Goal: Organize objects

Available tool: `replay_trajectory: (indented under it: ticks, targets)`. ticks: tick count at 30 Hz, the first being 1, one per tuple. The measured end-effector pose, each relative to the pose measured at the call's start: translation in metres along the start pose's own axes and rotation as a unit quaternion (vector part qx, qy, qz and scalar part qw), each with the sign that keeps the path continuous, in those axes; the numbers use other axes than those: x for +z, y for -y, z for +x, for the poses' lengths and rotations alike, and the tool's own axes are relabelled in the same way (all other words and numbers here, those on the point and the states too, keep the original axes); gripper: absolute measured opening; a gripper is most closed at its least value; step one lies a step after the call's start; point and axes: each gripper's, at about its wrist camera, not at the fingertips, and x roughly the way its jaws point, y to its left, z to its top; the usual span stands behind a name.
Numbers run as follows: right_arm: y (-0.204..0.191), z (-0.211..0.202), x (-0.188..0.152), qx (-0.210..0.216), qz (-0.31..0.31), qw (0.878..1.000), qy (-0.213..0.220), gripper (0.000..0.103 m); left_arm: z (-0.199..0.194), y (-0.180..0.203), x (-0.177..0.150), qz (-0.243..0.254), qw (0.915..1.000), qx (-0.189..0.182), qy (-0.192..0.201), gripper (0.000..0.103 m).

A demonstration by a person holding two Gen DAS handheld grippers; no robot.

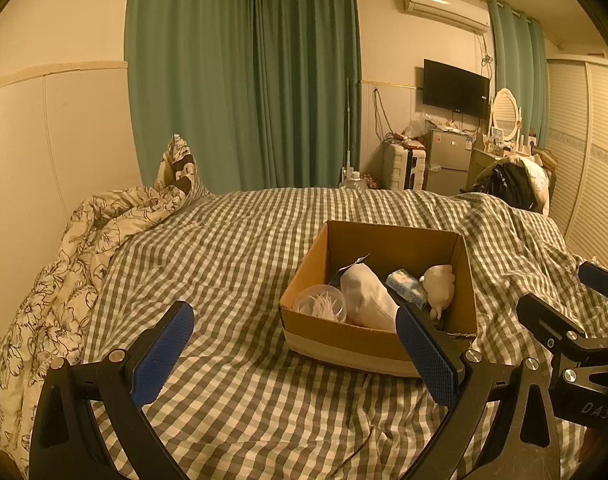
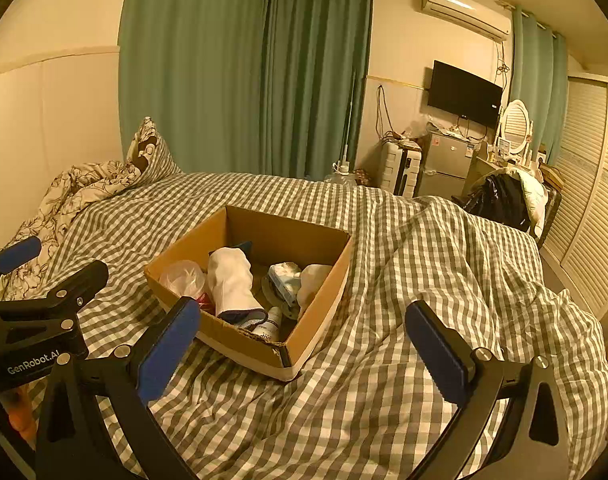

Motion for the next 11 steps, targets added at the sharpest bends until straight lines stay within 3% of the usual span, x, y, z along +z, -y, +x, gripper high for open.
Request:
replay_trajectory:
  ticks: [11]
  targets:
    - [0.0,0.0,0.0001,0.0,0.0,1.0,0.0,0.103,0.002,-0.0021,-0.0026,-0.003,1.0,0.006,-0.005,0.103]
